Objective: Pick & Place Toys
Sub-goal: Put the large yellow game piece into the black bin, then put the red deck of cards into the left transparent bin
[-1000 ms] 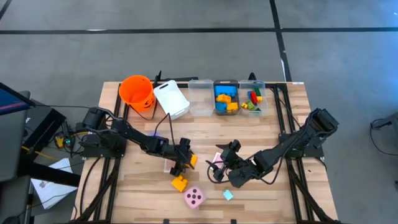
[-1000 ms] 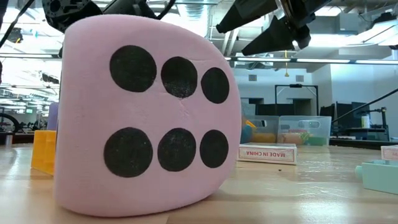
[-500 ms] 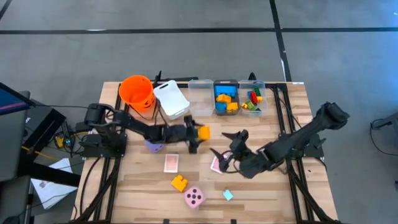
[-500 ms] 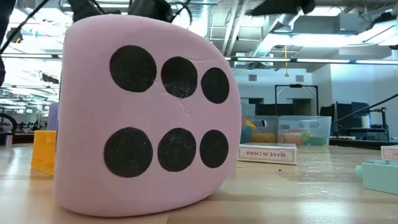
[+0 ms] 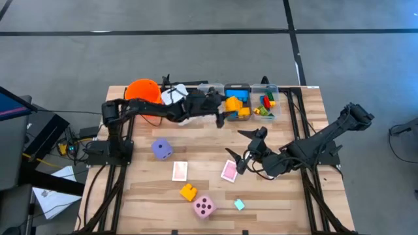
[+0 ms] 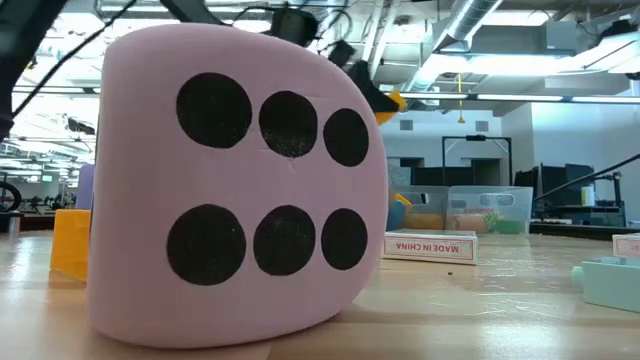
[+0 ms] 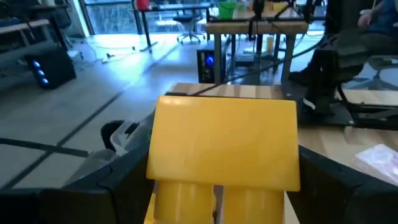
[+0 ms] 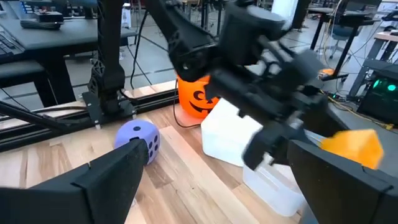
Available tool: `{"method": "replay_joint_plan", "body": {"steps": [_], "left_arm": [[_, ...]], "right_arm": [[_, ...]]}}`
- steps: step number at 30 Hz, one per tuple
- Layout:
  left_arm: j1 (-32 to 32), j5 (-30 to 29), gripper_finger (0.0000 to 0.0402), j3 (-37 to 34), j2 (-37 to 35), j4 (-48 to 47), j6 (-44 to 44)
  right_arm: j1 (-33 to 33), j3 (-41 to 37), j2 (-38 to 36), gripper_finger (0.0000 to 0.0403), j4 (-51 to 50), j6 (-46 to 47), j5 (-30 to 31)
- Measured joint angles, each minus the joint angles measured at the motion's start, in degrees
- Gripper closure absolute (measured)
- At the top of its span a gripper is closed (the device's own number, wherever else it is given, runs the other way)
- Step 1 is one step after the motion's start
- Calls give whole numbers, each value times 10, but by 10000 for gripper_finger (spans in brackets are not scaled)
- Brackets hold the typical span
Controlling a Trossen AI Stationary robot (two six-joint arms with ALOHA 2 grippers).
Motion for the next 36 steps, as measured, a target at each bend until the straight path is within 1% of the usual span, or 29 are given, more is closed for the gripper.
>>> {"method": "replay_joint_plan", "body": {"steps": [4,6,9,11,15,21,25,27,29,31,33,35,36], "left_arm": [[0,-1,109,77,57,-20,1],[1,-1,103,101,77,-20,1],[2,-35,88,126,100,-17,6],[2,-53,76,132,107,-20,17],[5,-58,56,133,109,-36,20],[4,-64,50,133,108,-49,20],[-3,-64,55,132,81,-131,21],[-7,-44,55,132,48,-207,22],[-13,-5,55,133,8,-293,34],[-20,50,55,132,-36,-402,43],[-33,120,55,132,-81,-499,44],[-55,186,55,117,-130,-561,44],[-73,206,55,103,-158,-575,38]], "right_arm": [[-4,-1,11,19,0,0,0],[-4,-1,9,19,8,0,-1],[-3,0,9,19,7,2,-2],[1,0,10,19,7,2,-2],[4,0,9,19,8,1,-1],[3,0,9,19,7,1,-2],[6,0,9,19,1,0,-2],[11,0,9,19,-3,0,-8],[13,0,9,19,-9,1,-24],[12,0,9,19,-13,1,-38],[9,0,9,19,-20,13,-50],[1,0,9,19,-26,41,-72],[-3,0,12,19,-26,51,-86]]}}
